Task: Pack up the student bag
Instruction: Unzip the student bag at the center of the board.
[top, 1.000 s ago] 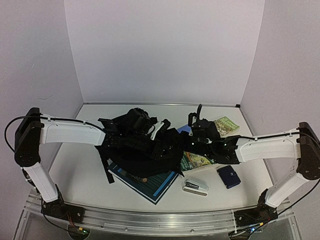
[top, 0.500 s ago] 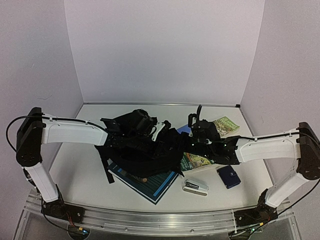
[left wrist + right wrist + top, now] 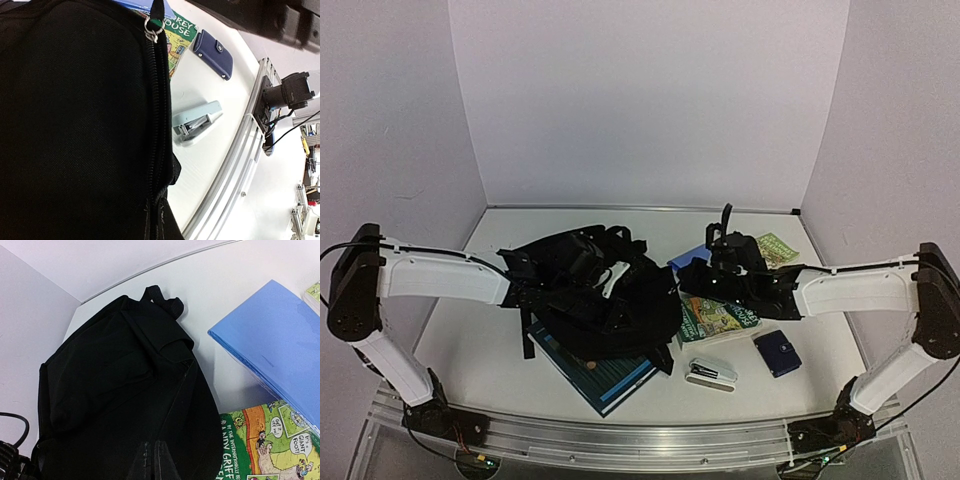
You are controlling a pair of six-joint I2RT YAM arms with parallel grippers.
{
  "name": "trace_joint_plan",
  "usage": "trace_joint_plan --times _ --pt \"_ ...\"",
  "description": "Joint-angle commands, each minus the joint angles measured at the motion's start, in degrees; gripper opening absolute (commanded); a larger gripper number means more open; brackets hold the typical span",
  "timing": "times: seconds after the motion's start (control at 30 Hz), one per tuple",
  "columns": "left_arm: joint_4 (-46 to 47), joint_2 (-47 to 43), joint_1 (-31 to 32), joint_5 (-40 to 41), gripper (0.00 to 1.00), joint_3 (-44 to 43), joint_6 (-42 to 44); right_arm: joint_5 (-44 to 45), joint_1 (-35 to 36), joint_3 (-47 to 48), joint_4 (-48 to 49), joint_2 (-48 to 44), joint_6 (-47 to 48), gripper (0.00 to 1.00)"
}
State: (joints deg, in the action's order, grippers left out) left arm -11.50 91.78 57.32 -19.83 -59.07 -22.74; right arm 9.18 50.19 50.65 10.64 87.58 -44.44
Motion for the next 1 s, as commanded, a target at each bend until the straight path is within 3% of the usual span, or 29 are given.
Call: trace_joint_plan --times 0.0,0.2,0.4,0.57,0.7,0.97 --pt "-8.44 -4.95 0.61 -3.19 0.00 4.00 -1.36 2.45 -2.83 2.85 1.33 1.16 2.28 0.00" --pt "-14.21 -10.46 0.60 -1.20 0.01 6.69 -2.21 0.90 -3.71 4.41 1.31 4.37 3.53 0.00" --pt "-20.98 -14.67 0.60 7.52 0.06 6.47 -2.33 -12.14 -3.63 4.55 7.02 6.26 6.34 0.00" --pt "-13.83 -17.45 0.60 8.13 0.27 5.56 -2.19 -17.11 -1.95 3.66 9.70 6.80 7.01 0.00" --pt "-9.21 -13.49 0.60 7.79 0.44 0.43 -0.82 -17.88 -0.55 3.36 10.92 8.07 6.21 0.00" --pt "-4.34 -2.46 0.52 9.94 0.61 -8.55 2.28 -17.97 0.11 0.90 14.67 7.75 3.25 0.00"
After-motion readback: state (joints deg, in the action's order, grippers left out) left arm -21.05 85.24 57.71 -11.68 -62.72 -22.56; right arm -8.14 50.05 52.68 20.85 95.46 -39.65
